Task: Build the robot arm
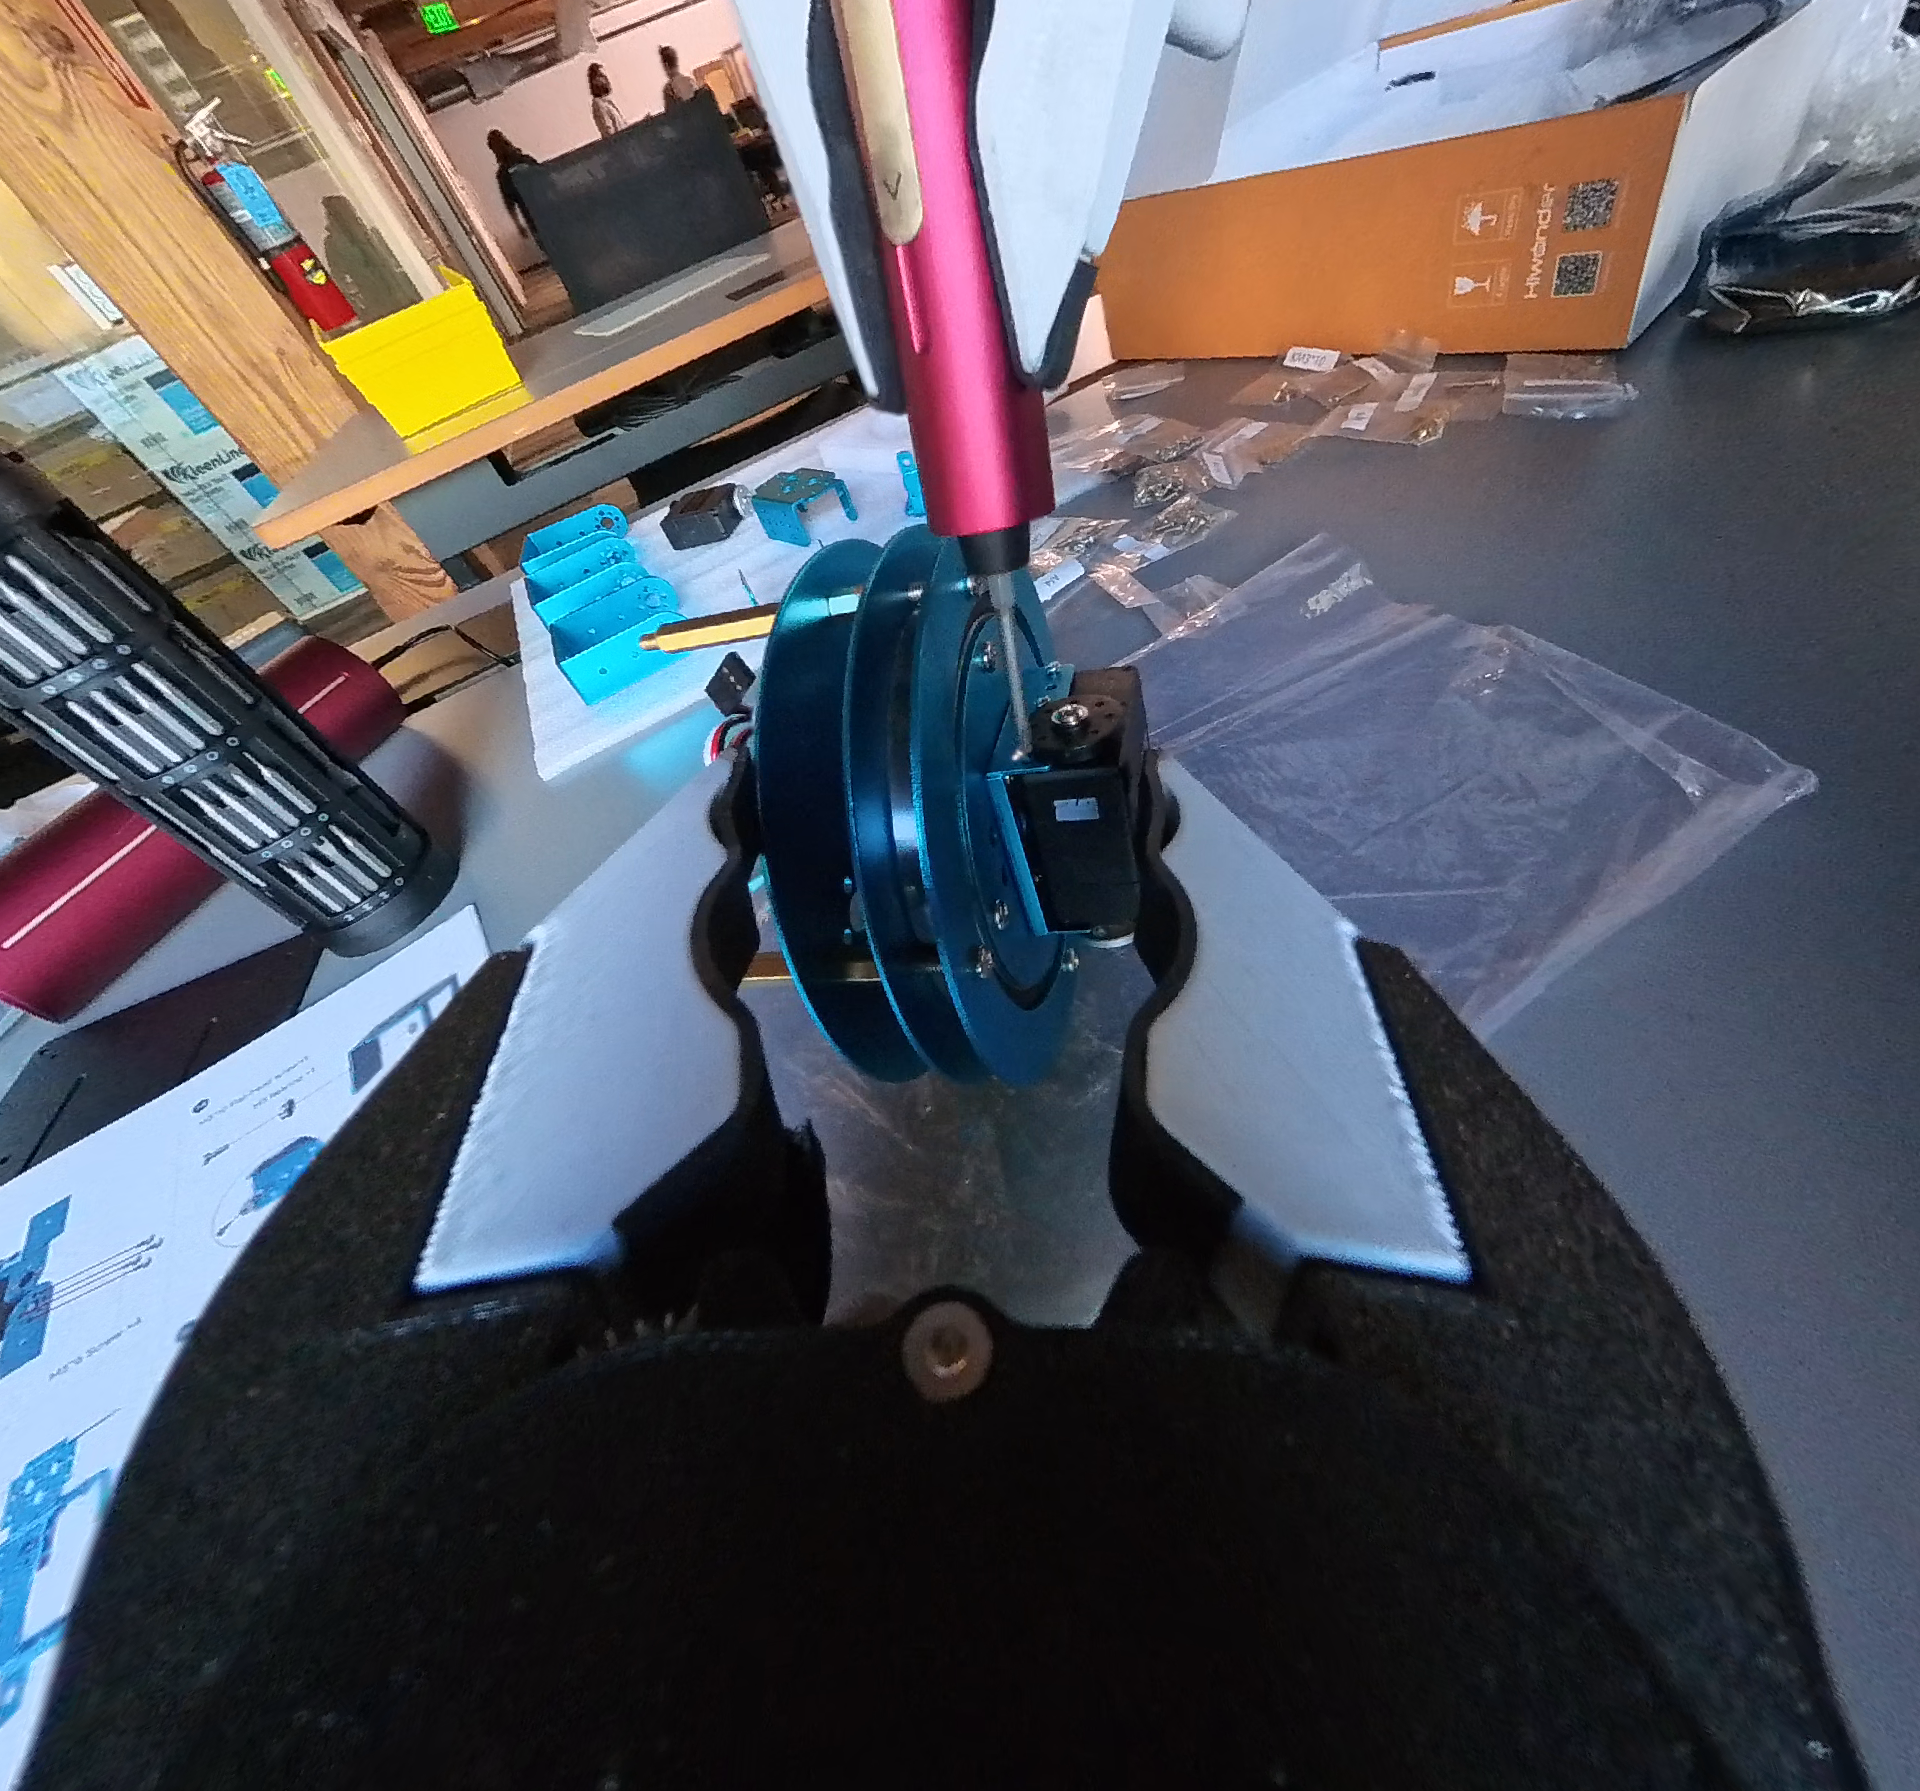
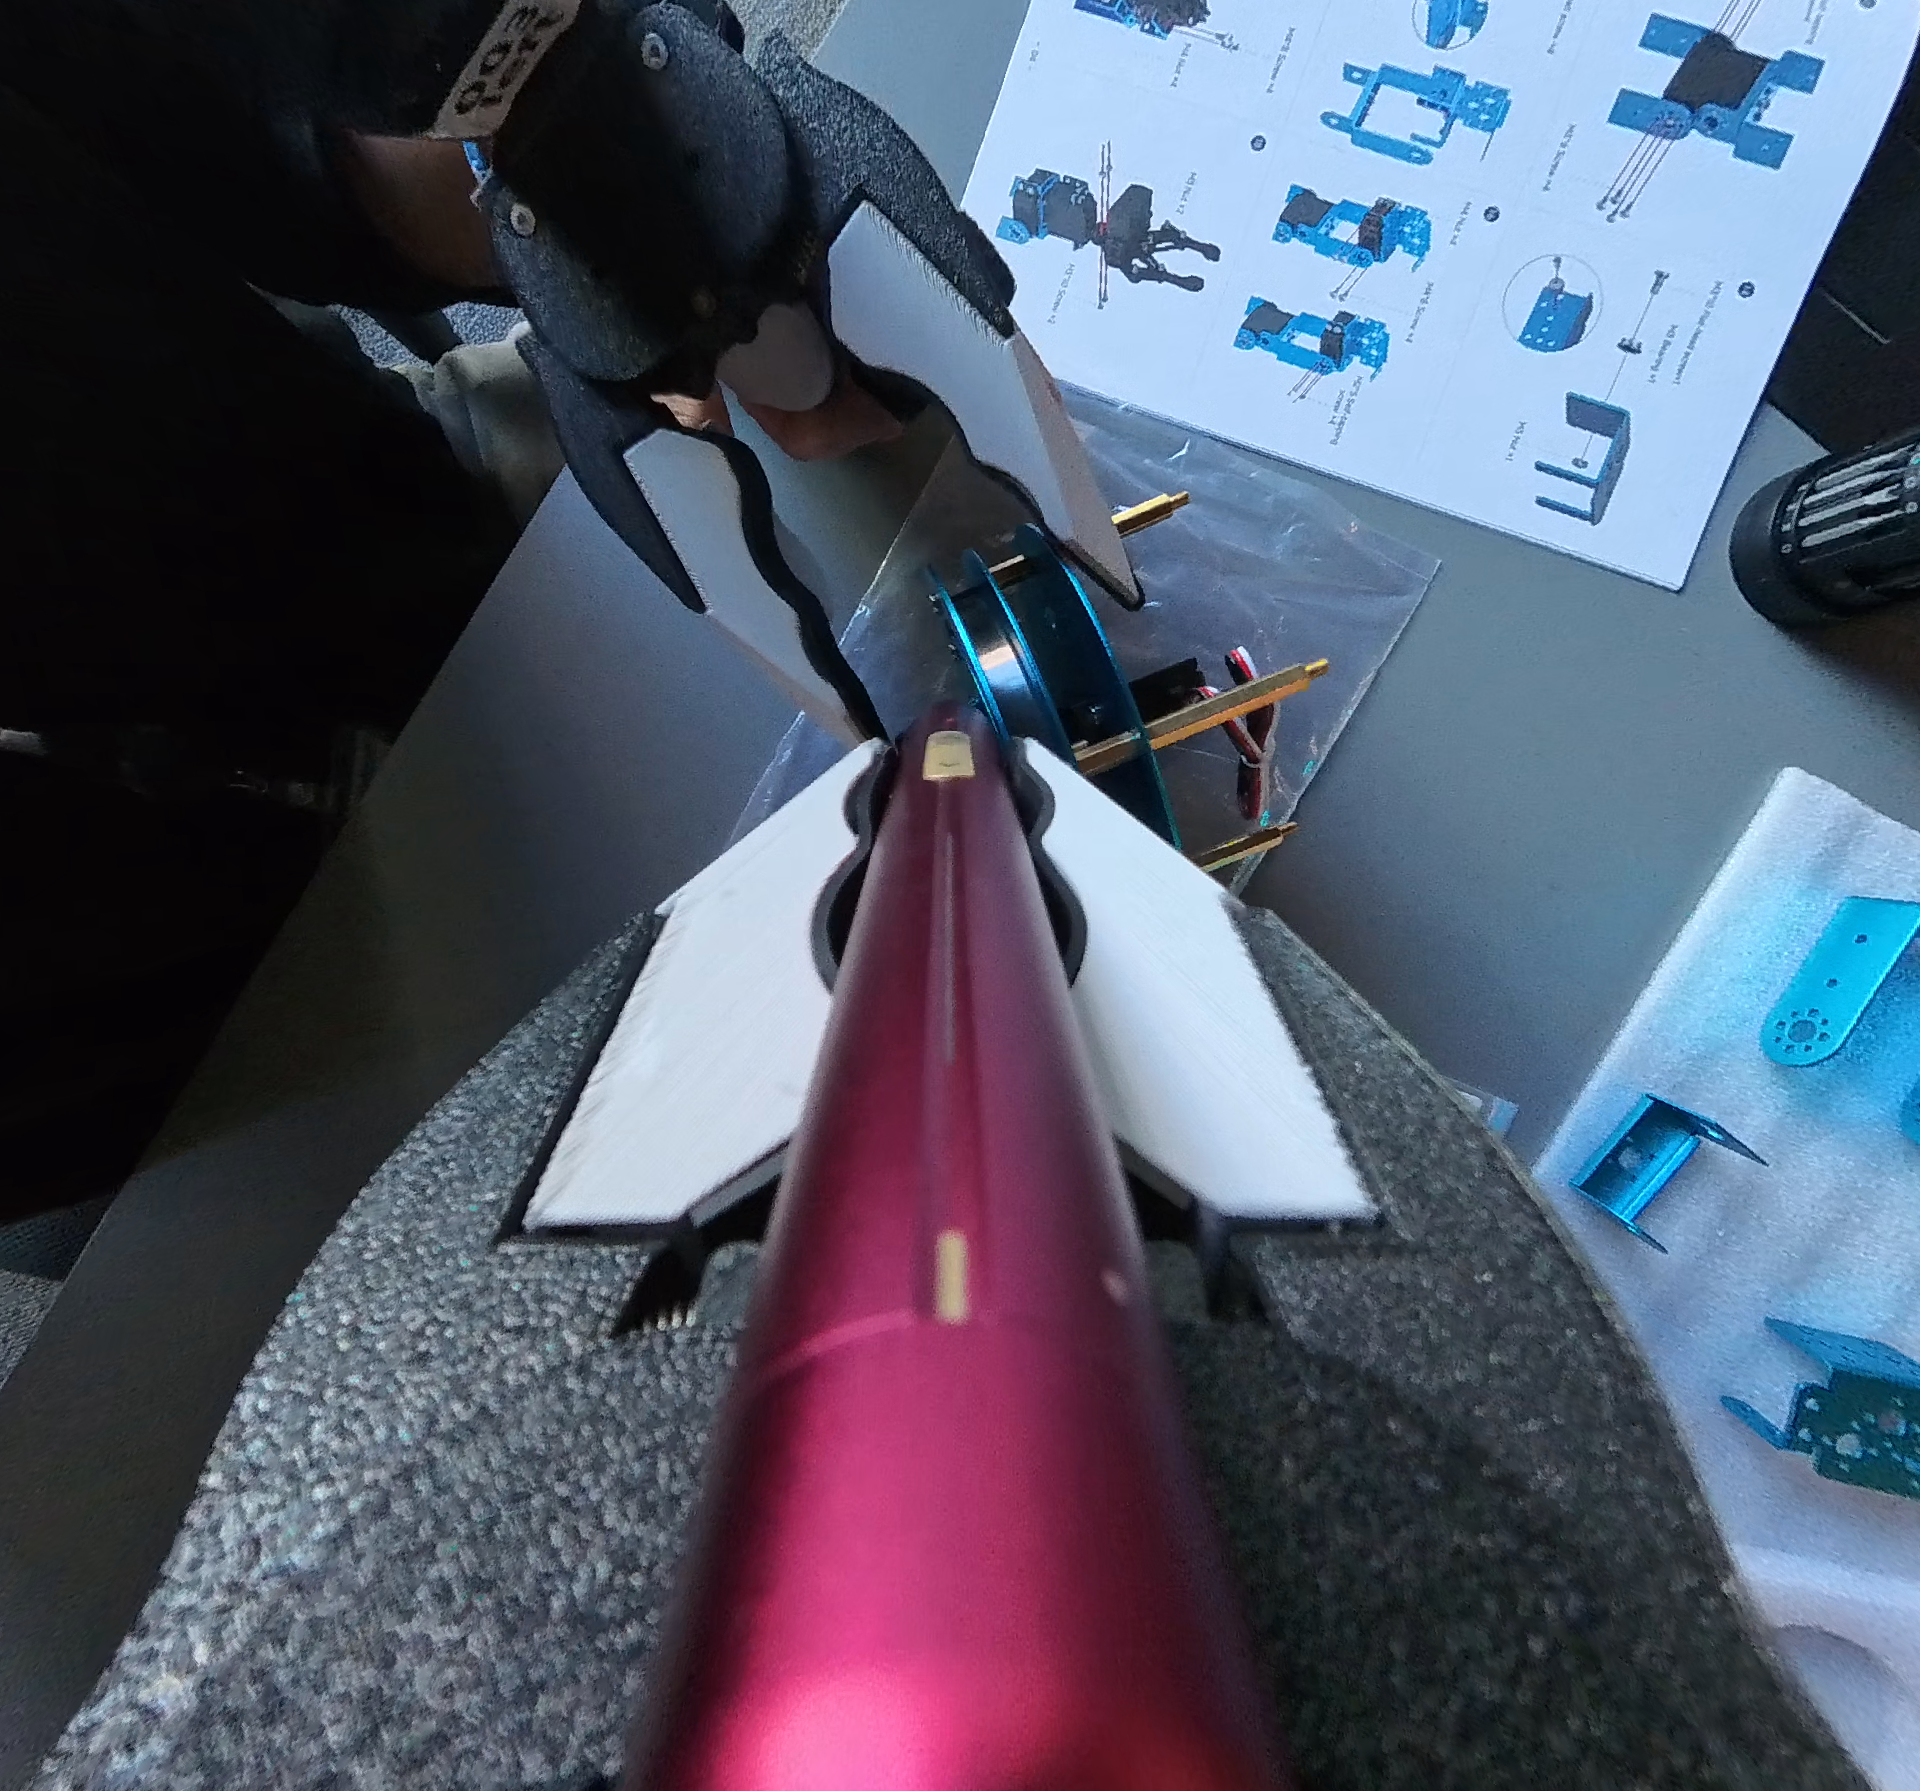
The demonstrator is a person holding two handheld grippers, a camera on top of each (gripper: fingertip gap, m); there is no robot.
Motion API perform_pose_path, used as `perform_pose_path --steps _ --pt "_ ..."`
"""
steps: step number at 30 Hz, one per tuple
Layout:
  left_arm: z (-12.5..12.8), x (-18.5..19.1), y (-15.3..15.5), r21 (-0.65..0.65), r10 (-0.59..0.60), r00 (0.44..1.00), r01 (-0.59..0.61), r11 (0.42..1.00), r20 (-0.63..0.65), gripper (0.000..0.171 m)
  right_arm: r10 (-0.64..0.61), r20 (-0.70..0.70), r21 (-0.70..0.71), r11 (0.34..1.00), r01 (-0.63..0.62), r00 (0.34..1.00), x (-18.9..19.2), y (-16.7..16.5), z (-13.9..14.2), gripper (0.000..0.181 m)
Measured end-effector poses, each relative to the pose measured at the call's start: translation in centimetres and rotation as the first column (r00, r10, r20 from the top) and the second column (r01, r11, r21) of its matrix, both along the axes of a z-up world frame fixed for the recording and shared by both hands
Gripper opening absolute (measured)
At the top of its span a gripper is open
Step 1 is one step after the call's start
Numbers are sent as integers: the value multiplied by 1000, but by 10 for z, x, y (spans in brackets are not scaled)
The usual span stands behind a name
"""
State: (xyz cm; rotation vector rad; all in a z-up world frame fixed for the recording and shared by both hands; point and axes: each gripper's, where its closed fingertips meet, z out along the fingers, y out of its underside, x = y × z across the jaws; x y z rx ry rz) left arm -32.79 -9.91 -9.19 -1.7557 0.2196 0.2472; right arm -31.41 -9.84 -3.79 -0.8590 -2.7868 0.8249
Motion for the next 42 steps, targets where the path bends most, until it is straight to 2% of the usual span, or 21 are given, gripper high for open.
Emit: perform_pose_path --steps 5,8,10,15,21,26,32,35,42 --pt "5 -2 -2 29 17 1000 -16 999 -21 74 -4 13 -12 1000 4 1000 -1 0 1 22" --pt "13 1 -7 84 9 1000 -8 996 -21 64 -21 32 -44 999 22 999 -2 1 1 21" --pt "11 1 -7 75 11 1000 -9 997 -26 65 -27 48 -66 997 30 998 -2 2 1 21" --pt "5 1 -4 34 -6 1000 6 999 -7 74 -73 156 -260 959 113 985 -7 3 11 22" --pt "-2 0 0 -5 10 1000 -10 1000 -21 76 -173 268 -414 867 276 948 -9 14 10 22" --pt "-3 -1 1 -13 17 1000 -17 1000 -25 74 -255 341 -429 814 391 905 -3 22 -2 23" --pt "-4 -1 1 -9 25 999 -25 1000 -37 74 -347 400 -522 674 522 848 1 28 -10 22" --pt "-4 -1 1 -8 28 999 -28 1000 -41 74 -368 409 -569 613 548 835 1 29 -8 22" --pt "-4 -1 0 -5 31 999 -31 999 -43 74 -434 311 -506 678 534 846 4 27 -3 22"
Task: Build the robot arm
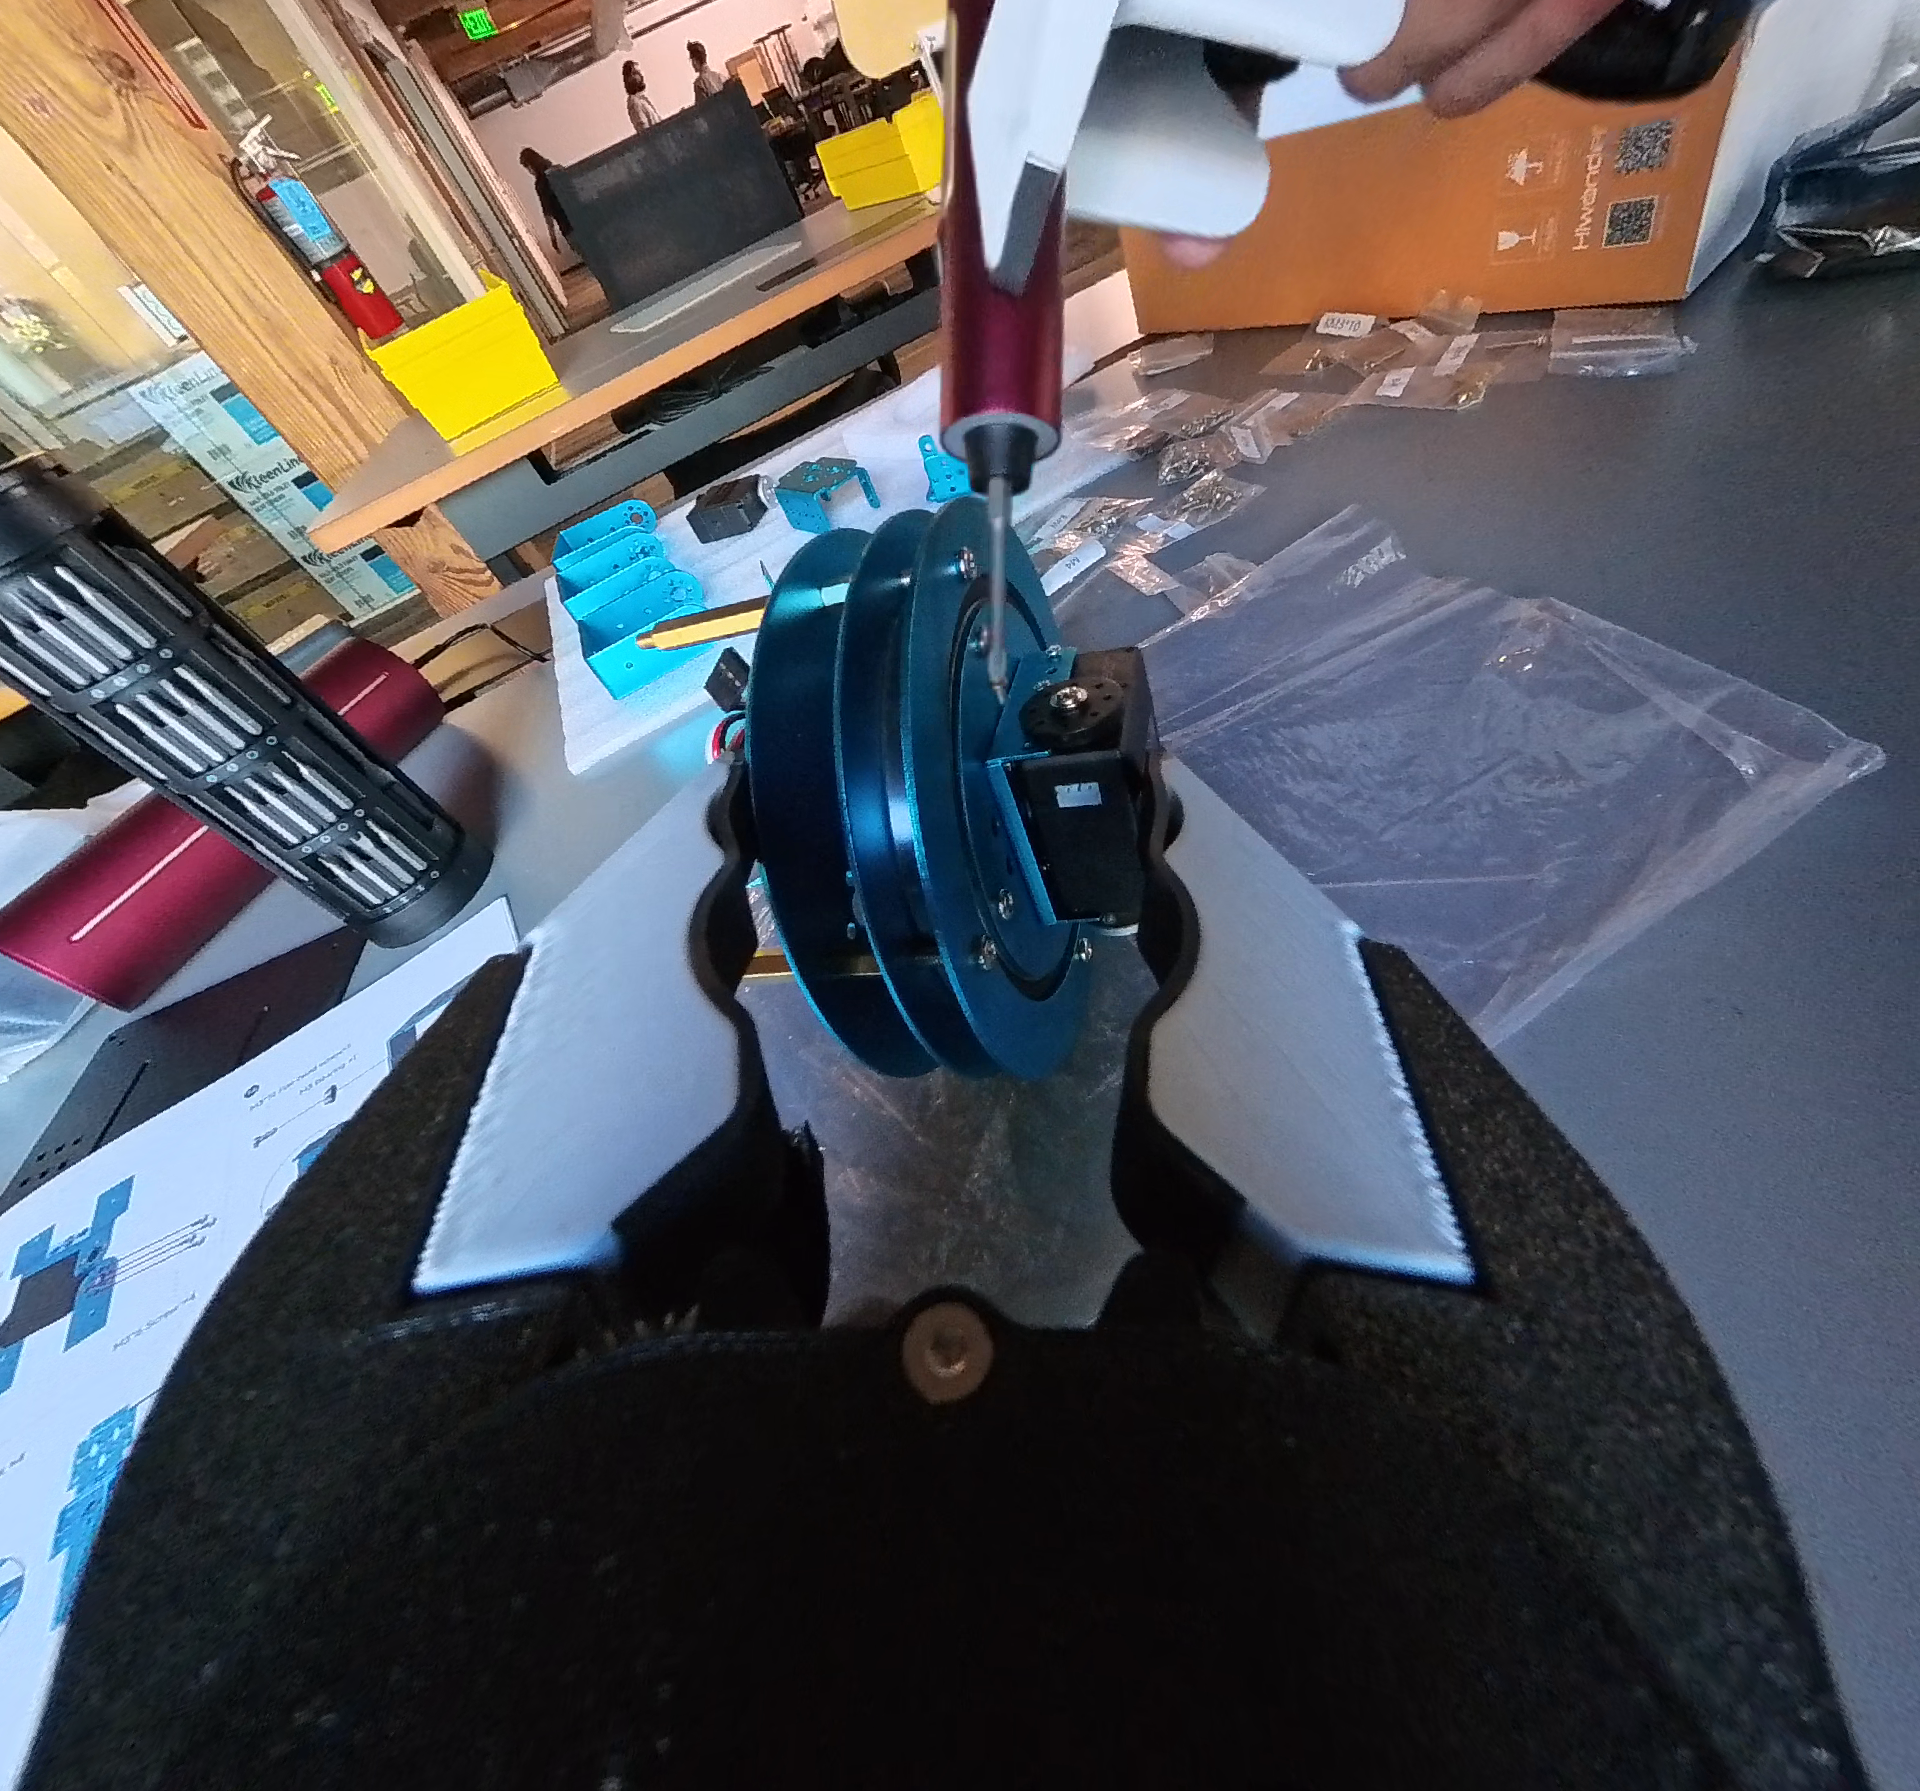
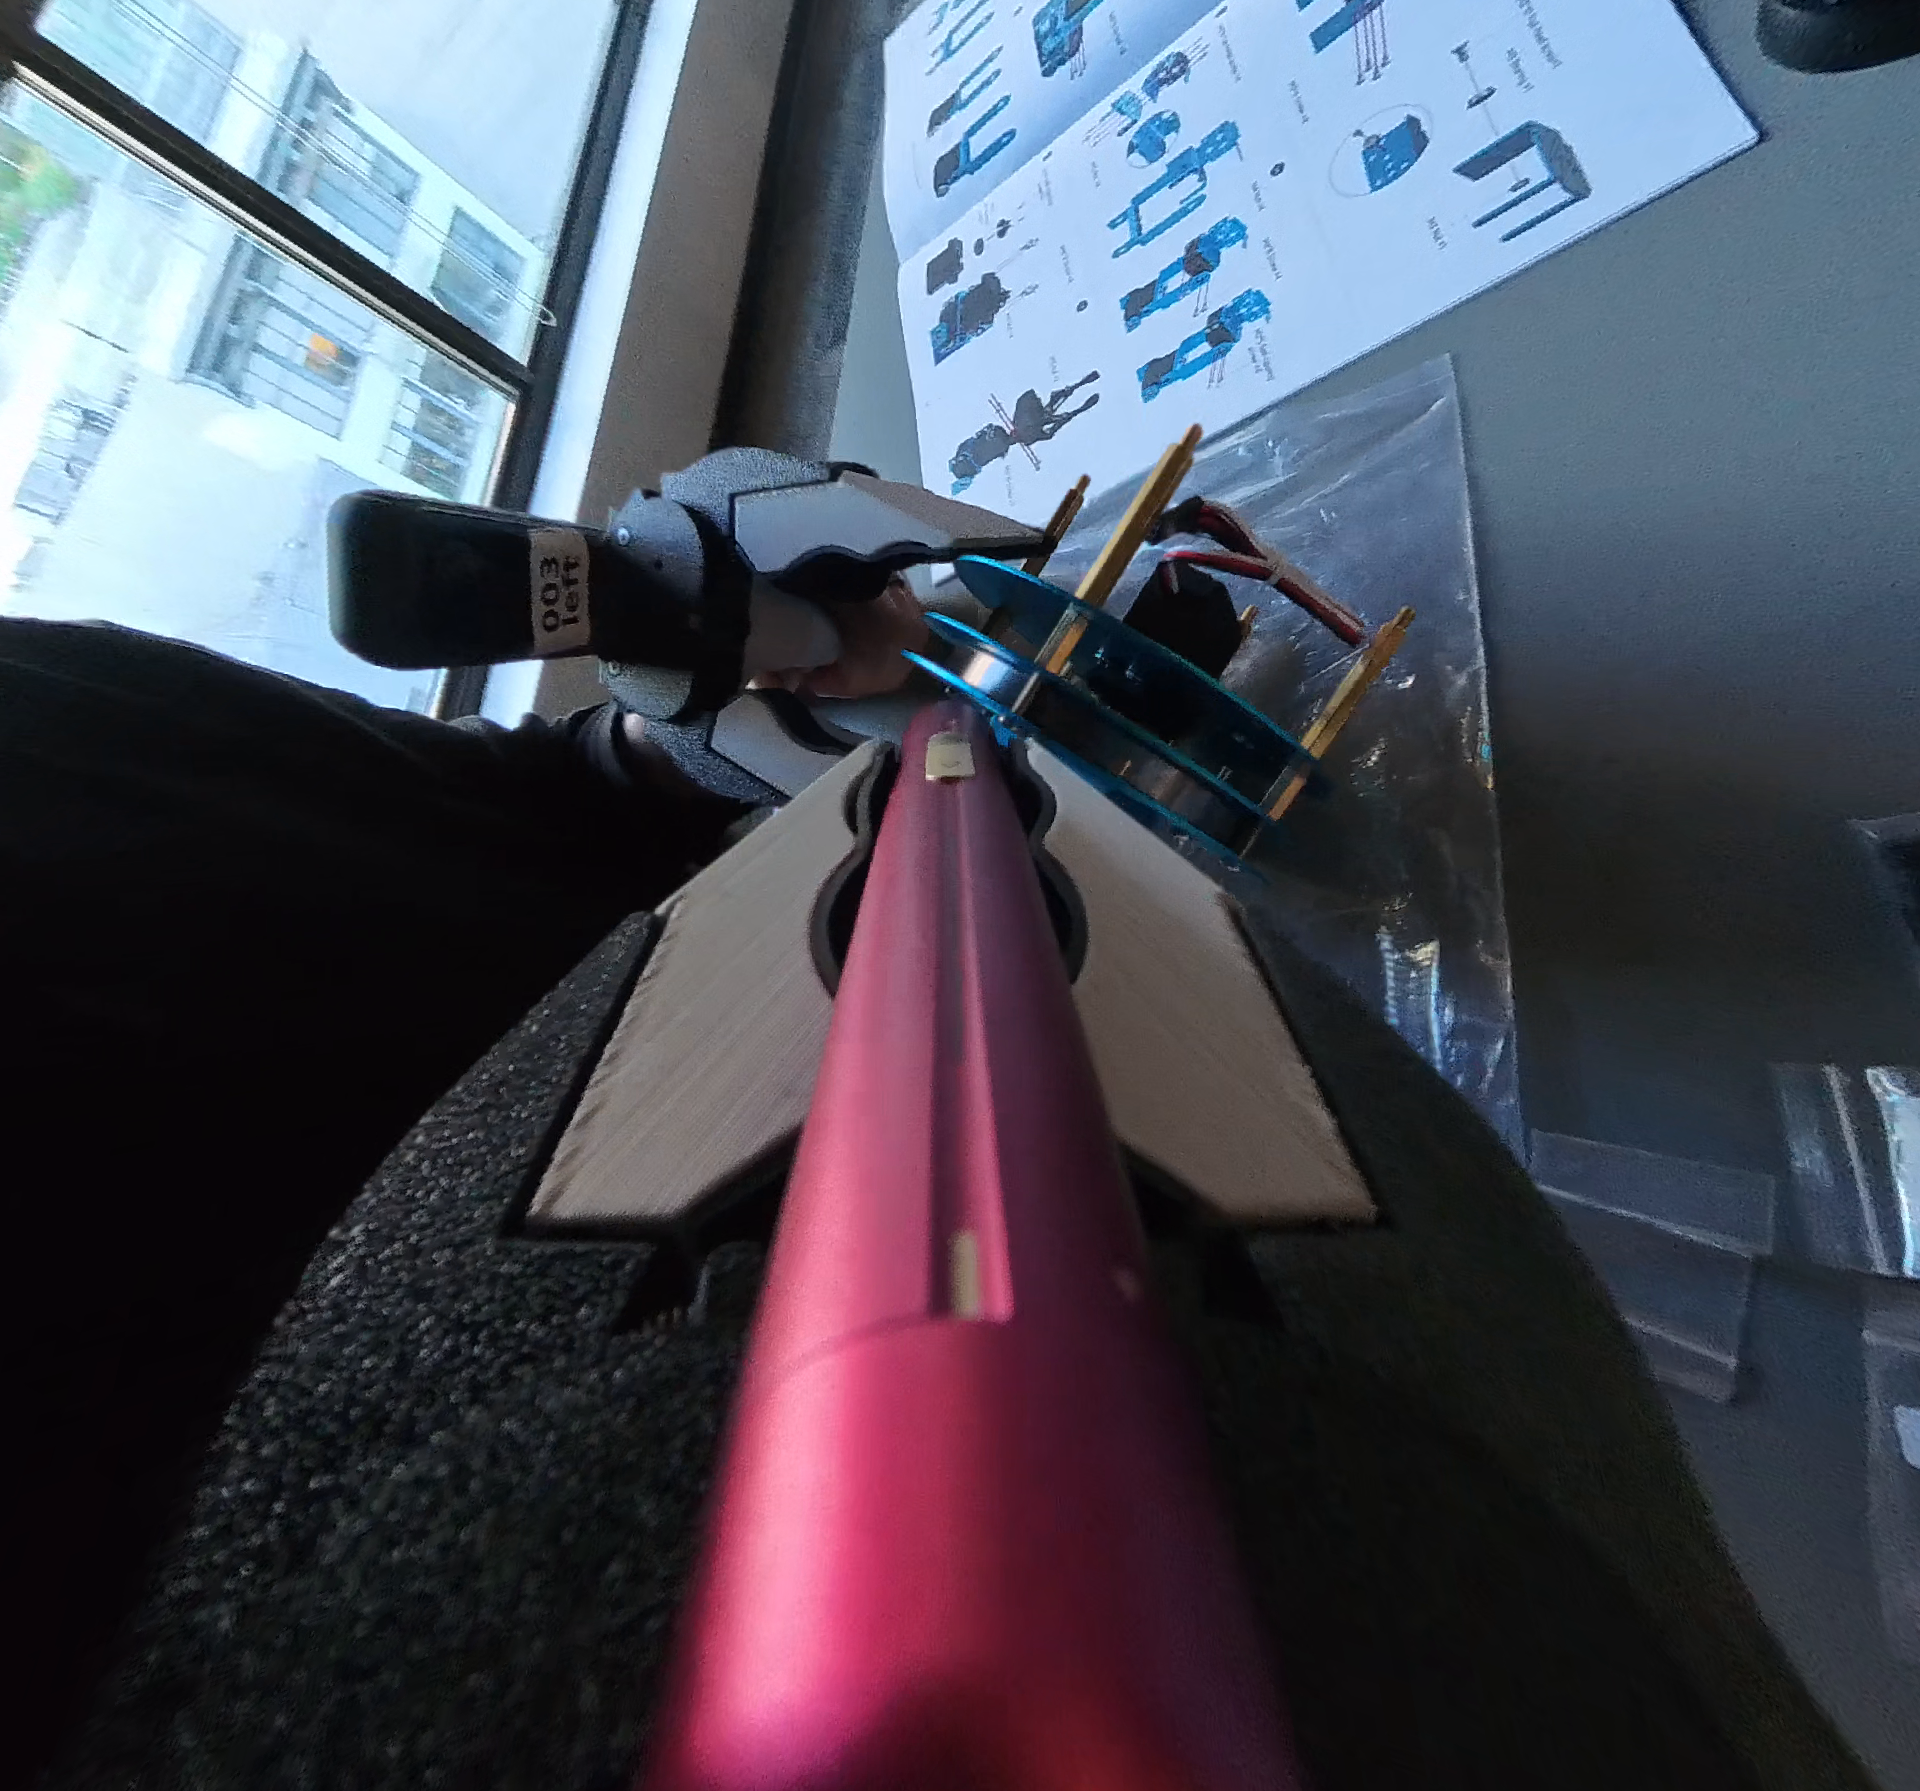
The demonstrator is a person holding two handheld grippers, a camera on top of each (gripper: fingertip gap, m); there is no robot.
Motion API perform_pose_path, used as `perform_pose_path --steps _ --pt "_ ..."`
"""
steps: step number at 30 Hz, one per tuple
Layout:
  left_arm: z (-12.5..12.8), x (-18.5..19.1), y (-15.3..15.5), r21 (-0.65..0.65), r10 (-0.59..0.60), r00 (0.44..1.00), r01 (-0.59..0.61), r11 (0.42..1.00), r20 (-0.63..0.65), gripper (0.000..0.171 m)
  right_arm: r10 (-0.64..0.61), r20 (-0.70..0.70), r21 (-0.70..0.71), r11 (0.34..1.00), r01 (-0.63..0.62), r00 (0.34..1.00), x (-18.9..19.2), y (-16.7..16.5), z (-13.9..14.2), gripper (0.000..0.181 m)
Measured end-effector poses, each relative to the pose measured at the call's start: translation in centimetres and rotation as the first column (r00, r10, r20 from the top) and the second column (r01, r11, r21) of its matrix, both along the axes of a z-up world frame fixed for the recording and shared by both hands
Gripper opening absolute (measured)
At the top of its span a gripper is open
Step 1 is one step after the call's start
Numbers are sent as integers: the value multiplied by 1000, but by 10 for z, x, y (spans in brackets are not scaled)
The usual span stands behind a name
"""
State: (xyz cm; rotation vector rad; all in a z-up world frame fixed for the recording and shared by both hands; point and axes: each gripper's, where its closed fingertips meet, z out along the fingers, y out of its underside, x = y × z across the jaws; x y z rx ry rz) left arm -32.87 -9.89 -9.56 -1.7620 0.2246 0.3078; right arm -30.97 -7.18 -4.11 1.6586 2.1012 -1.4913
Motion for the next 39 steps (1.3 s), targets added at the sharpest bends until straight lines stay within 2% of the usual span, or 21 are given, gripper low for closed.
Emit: perform_pose_path --steps 7,17,26,33,36,39 --pt "0 0 0 1 0 1000 0 1000 0 74 -34 28 109 994 31 999 3 -1 -7 22" --pt "0 0 0 3 2 1000 -2 1000 -7 74 -23 41 127 992 18 999 3 -4 -1 21" --pt "0 1 0 7 12 1000 -12 1000 -28 74 -50 129 83 996 39 990 -1 -7 -1 21" --pt "0 1 -1 -3 52 998 -52 999 -21 73 -122 228 43 992 116 966 2 -9 1 21" --pt "-3 1 -7 -30 73 997 -72 997 6 73 -159 217 76 986 146 963 6 -9 2 21" --pt "-3 0 -18 -30 72 997 -71 997 37 72 -199 173 27 980 197 965 13 -13 12 21"
